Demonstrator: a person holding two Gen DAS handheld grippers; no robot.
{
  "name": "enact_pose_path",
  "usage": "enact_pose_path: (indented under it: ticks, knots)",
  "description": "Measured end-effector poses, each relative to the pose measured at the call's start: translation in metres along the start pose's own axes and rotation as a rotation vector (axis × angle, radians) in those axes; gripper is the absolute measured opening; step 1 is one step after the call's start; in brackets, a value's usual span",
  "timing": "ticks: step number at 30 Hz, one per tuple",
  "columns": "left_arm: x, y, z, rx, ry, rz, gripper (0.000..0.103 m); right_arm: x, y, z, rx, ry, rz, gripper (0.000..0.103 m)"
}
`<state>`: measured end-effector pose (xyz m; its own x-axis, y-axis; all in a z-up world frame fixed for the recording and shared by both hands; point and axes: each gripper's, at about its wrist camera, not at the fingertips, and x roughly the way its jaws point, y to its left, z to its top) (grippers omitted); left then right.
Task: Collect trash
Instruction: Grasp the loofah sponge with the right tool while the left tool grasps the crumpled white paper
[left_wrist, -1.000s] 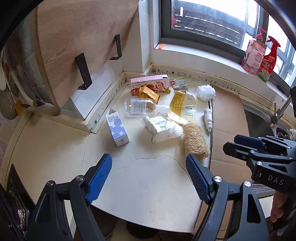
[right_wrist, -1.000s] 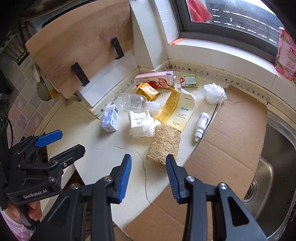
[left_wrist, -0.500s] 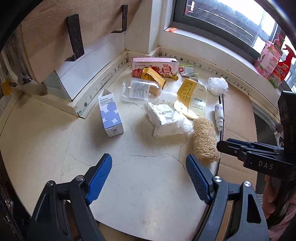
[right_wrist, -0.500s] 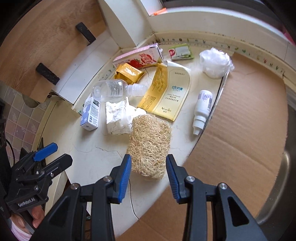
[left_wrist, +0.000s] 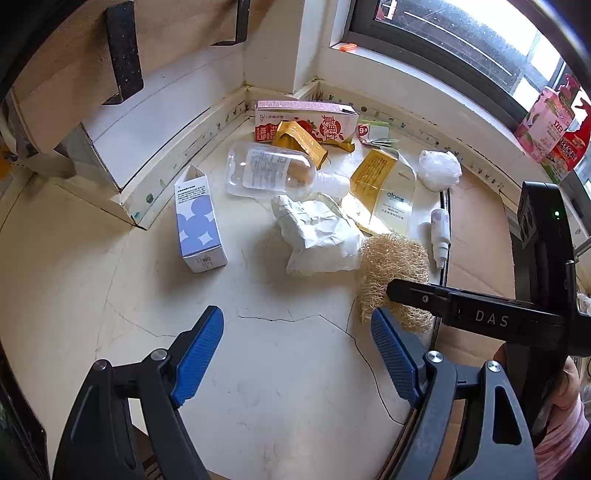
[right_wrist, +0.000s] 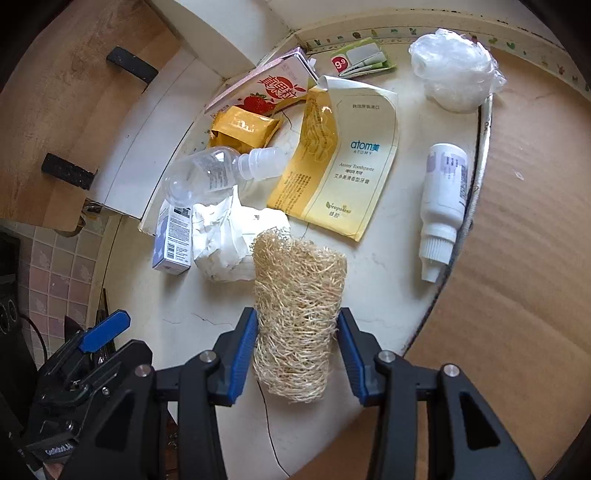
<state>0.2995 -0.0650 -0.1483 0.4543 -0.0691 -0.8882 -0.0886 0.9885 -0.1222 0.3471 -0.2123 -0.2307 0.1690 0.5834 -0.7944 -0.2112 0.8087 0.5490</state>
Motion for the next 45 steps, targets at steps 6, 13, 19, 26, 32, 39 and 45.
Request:
enact_pose_path:
  ticks: [6, 13, 19, 26, 32, 39, 45]
  knots:
    - [0.008, -0.003, 0.009, -0.008, 0.008, -0.004, 0.081, -0.02, 0.004, 0.004, -0.053, -0.075, -0.042, 0.034]
    - [0.031, -0.017, 0.033, -0.029, 0.043, -0.042, 0.081, -0.05, -0.011, 0.012, -0.016, -0.187, -0.053, 0.033]
    - [0.064, -0.022, 0.064, -0.083, 0.093, -0.043, 0.081, -0.058, -0.028, 0.008, 0.014, -0.206, -0.045, 0.033]
    - [0.097, -0.033, 0.085, -0.058, 0.149, 0.056, 0.081, -0.057, -0.037, 0.0, 0.031, -0.192, -0.038, 0.033]
    - [0.116, -0.041, 0.085, -0.03, 0.192, 0.098, 0.065, -0.057, -0.041, -0.005, 0.041, -0.187, -0.041, 0.033]
    - [0.11, -0.045, 0.075, -0.025, 0.164, 0.052, 0.046, -0.061, -0.038, -0.014, 0.041, -0.191, -0.047, 0.033]
    - [0.086, -0.048, 0.055, -0.026, 0.142, 0.012, 0.044, -0.07, -0.027, -0.027, 0.02, -0.214, -0.063, 0.032]
